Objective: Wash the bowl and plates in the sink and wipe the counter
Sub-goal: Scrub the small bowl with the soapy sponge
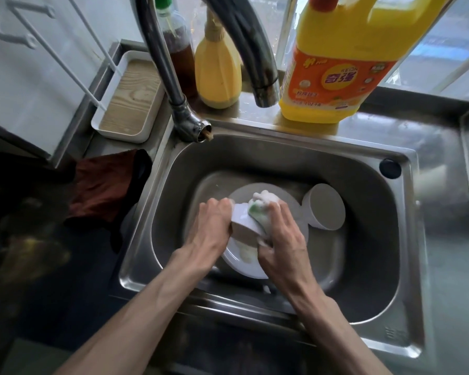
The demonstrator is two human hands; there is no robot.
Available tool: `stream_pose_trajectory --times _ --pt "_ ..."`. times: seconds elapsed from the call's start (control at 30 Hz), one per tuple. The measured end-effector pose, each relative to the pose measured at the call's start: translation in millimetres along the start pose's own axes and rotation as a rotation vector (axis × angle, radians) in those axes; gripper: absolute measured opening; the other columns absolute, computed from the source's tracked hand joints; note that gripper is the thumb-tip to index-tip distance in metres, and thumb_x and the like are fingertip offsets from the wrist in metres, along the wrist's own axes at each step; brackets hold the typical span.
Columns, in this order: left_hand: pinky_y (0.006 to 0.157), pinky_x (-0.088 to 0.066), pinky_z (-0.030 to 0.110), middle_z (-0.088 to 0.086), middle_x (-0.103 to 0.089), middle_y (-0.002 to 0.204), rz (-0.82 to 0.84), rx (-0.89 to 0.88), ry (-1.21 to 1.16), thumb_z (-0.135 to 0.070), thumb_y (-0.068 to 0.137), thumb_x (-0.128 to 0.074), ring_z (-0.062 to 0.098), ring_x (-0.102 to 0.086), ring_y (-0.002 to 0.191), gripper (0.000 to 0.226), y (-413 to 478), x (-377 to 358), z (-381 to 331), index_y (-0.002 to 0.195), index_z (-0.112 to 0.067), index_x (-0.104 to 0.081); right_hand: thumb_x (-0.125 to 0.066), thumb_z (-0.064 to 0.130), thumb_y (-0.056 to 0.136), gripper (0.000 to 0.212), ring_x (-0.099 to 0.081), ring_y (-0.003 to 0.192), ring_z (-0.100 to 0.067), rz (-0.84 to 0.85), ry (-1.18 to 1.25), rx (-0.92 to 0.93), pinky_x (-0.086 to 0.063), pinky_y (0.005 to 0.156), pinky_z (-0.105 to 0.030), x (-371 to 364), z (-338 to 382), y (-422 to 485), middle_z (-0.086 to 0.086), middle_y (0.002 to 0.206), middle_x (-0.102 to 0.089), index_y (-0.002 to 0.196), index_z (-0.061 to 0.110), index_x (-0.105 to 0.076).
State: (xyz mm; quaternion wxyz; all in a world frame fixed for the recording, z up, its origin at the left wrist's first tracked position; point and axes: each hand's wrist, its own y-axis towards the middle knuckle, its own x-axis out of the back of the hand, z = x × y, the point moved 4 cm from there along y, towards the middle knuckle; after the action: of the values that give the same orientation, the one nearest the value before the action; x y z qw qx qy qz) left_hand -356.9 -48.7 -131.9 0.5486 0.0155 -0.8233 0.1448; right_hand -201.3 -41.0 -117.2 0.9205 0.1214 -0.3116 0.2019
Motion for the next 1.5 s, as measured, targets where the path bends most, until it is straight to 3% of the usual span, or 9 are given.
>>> stream_pose_trajectory --times 0.1,0.23,0.67,0.83,0.97,1.1,1.17,1.3,1.5 --pt "0.050 -0.029 0.037 0.010 -0.062 0.068 -0.098 -0.070 0.063 -0.009 0.091 -0.056 0.034 -0.059 0.059 0.020 -1 11 -2 0.075 -0.018 -0.047 -0.067 0.014 0.078 0.075 -0.046 0.136 -0.017 0.174 0.044 -0.007 -0.046 0.109 -0.041 3 9 6 0.008 0.150 -0.041 0.148 0.023 -0.042" --pt "0.049 -0.040 0.038 0.006 -0.072 0.077 -0.171 -0.202 0.047 -0.013 0.092 -0.065 0.034 -0.067 0.065 0.014 -3 17 -1 0.085 -0.019 -0.054 -0.045 0.049 0.094 0.040 -0.049 0.127 0.005 0.260 0.322 -0.205 -0.044 0.102 -0.024 13 11 19 0.031 0.135 -0.050 0.133 0.046 -0.053" --pt "0.075 -0.057 0.033 -0.002 -0.077 0.108 -0.243 -0.328 -0.168 -0.011 0.092 -0.072 0.022 -0.074 0.090 0.030 -15 27 5 0.120 -0.019 -0.067 -0.063 0.045 0.100 0.018 -0.070 0.103 -0.010 0.389 0.632 -0.634 -0.062 0.077 -0.029 -4 -12 30 0.015 0.109 -0.073 0.116 0.049 -0.069" --pt "0.074 -0.056 0.046 0.001 -0.075 0.104 -0.323 -0.060 -0.276 -0.030 0.105 -0.048 0.030 -0.072 0.086 0.027 -11 29 -3 0.130 -0.022 -0.052 -0.083 0.054 0.075 0.053 -0.071 0.111 -0.035 0.239 0.994 -0.859 -0.061 0.088 -0.056 -22 -21 13 -0.009 0.122 -0.073 0.122 0.036 -0.071" --pt "0.109 -0.043 0.046 -0.004 -0.057 0.145 -0.283 0.067 -0.272 -0.020 0.104 -0.042 0.020 -0.052 0.134 0.047 -15 12 -15 0.150 -0.026 -0.046 -0.086 0.052 0.074 0.070 -0.070 0.110 -0.040 0.110 1.181 -0.977 -0.059 0.078 -0.050 -35 -23 10 -0.021 0.130 -0.068 0.132 0.021 -0.065" --pt "0.118 -0.038 0.041 -0.011 -0.030 0.156 0.012 0.267 -1.043 -0.063 0.089 -0.035 0.012 -0.037 0.143 0.066 -16 -6 -22 0.154 -0.051 -0.034 -0.064 0.042 0.098 0.037 -0.070 0.112 -0.036 0.017 1.230 -0.995 -0.057 0.096 -0.060 -36 -28 7 -0.018 0.127 -0.070 0.131 0.027 -0.066" --pt "0.109 -0.048 0.040 -0.016 -0.025 0.148 0.071 0.281 -1.074 -0.078 0.078 -0.051 0.018 -0.042 0.139 0.073 -18 -10 -27 0.147 -0.065 -0.030 -0.059 0.038 0.102 0.029 -0.071 0.112 -0.035 -0.052 1.176 -0.973 -0.055 0.096 -0.064 -35 -27 6 -0.015 0.124 -0.071 0.129 0.030 -0.064" --pt "0.093 -0.057 0.038 -0.001 -0.031 0.143 0.060 0.276 -1.029 -0.051 0.085 -0.076 0.019 -0.049 0.125 0.074 -13 -11 -23 0.144 -0.061 -0.032 -0.056 0.042 0.102 0.025 -0.069 0.115 -0.029 -0.113 0.989 -0.788 -0.056 0.098 -0.061 -31 -18 8 -0.009 0.127 -0.069 0.126 0.036 -0.062" --pt "0.070 -0.064 0.042 0.001 -0.066 0.124 0.141 0.414 -1.447 -0.050 0.093 -0.064 0.014 -0.073 0.095 0.047 -8 -7 -26 0.136 -0.036 -0.051 -0.041 0.050 0.107 0.044 -0.041 0.145 -0.014 -0.084 0.511 -0.243 -0.047 0.112 -0.051 -16 -7 -1 0.011 0.155 -0.041 0.151 0.047 -0.041"
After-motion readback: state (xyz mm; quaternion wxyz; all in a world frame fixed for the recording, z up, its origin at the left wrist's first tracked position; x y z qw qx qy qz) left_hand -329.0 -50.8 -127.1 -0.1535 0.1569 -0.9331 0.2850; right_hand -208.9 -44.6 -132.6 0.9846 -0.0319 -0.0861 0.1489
